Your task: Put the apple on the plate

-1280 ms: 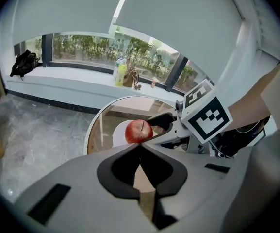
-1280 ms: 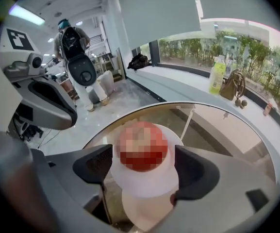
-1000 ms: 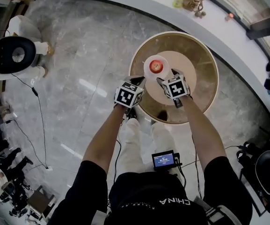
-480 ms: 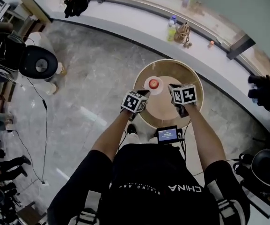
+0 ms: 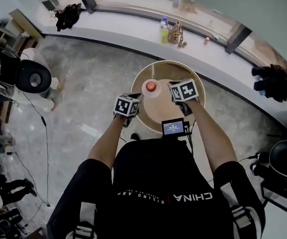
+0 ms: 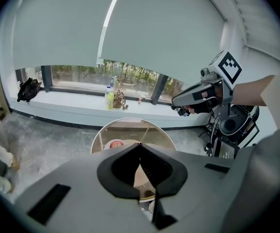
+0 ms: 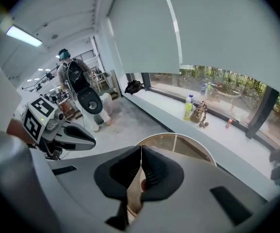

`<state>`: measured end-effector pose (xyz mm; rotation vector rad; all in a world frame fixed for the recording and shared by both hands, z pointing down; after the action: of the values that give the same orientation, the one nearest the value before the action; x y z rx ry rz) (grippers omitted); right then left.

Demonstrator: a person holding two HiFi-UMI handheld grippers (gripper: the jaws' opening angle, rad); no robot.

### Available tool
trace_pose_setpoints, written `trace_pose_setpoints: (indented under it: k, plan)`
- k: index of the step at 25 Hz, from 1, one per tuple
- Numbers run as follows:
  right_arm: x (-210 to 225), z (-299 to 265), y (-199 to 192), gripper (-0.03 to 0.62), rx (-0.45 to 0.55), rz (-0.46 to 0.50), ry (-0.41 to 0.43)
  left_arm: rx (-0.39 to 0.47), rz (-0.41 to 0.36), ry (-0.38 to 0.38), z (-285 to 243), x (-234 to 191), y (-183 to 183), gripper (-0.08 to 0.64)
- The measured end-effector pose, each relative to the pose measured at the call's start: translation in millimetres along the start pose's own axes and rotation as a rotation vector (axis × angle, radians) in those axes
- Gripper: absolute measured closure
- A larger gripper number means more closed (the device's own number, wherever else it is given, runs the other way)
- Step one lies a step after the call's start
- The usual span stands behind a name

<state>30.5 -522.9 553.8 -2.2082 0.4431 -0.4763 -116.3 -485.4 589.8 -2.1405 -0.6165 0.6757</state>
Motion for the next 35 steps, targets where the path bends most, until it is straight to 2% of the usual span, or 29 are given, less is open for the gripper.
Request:
trace_pose_setpoints:
  k: [3, 7, 10, 13, 15, 20, 25, 27, 31, 35]
  plan:
    - [8.7, 10.8, -7.5, 0.56, 0.019, -0.025, -0.017, -0.029, -0.006, -0.002, 0.3, 19.3, -10.8, 0.543]
    - [21.8, 19.8, -25.5, 0.56, 0.024, -0.049, -0.012, -0.096, -0.028, 0.015, 6.5, 45.6, -45.4, 0.543]
    - [18.9, 24.2, -47.1, 0.56, 0.007, -0.122, 0.043, -0.082, -0.001, 0.047, 15.7, 61.7, -63.3, 0.543]
    - [-3.7, 33.0, -56.9, 0.56, 0.045, -0.263, 0.124, -0.056, 0.025, 0.057, 31.4, 76.9, -79.1, 0.543]
    - [-21.2, 43.5, -66.8, 0.56, 0.06, -0.296, 0.147, -0.052, 0.026, 0.056, 44.0, 86.9, -93.7, 0.543]
    - [-59.3, 72.4, -93.0, 0.56, 0.03, -0.192, 0.175, 0.028, 0.03, 0.068, 78.8, 101.6, -98.9, 0.543]
    - [-101.4, 102.7, -128.0, 0.56, 0.03, -0.23, 0.048, 0.091, 0.046, 0.036, 141.4, 129.3, -137.9, 0.543]
    - [-119.1, 115.6, -144.4, 0.56, 0.025, -0.202, 0.002, 0.124, 0.067, 0.021, 164.9, 139.0, -158.1, 0.543]
    - [-164.7, 142.7, -186.8, 0.56, 0.03, -0.161, -0.03, 0.197, 0.139, 0.003, 207.0, 155.5, -191.4, 0.543]
    - [-202.0, 176.0, -225.9, 0.56, 0.023, -0.05, -0.108, 0.189, 0.116, 0.021, 233.0, 170.3, -224.2, 0.543]
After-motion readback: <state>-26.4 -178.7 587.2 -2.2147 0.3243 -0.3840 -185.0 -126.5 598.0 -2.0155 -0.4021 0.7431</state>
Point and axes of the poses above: the fingertips, and each gripper's own axes: z backward along the fingers, x to its right, y out of its top, the point moved 1 cm from there along z, backward along the fingers, and after that the axes turned 13 degrees about x, right-handed, at the moved point
